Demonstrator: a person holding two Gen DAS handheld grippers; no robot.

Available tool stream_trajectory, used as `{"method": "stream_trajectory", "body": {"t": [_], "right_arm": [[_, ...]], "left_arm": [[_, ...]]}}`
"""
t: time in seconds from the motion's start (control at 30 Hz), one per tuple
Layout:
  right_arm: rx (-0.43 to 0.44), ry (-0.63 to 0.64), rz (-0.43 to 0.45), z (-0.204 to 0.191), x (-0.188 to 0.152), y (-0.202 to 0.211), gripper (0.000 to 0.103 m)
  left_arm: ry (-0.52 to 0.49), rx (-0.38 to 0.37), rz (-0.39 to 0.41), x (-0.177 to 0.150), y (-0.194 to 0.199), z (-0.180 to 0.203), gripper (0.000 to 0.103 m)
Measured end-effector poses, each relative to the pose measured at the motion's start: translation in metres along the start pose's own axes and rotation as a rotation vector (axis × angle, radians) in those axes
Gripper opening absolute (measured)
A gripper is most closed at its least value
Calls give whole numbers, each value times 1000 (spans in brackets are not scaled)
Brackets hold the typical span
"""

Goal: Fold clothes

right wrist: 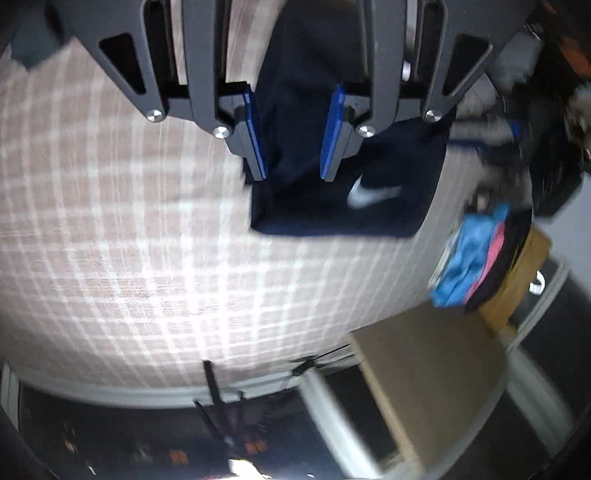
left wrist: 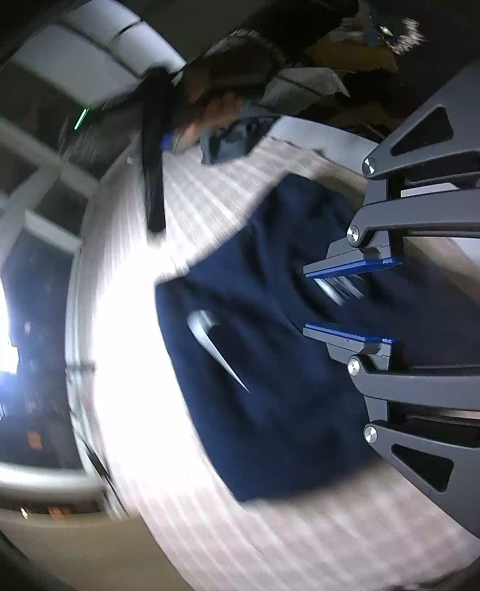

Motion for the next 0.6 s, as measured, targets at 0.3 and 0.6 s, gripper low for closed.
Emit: {"method": "stream_trajectory", "body": {"t": [0.3,0.6], "right_arm": [[155,-68,-193,3,27,-49,30],[450,-295,-203,24,29,-80,34]], "left_arm": [[-210,-11,-131,8,-85,59,22],[-192,-69,-145,5,-88,51,24]]}}
Point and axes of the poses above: each gripper's, at about its wrist camera, not at the fingertips, and y roughly against the way its jaws point, z to its right, x to its top, the point moved 1 cm from there along -y, roughly the way its jaws point, and after that the axes turned 1 degree about -y, right-handed, at the moved point
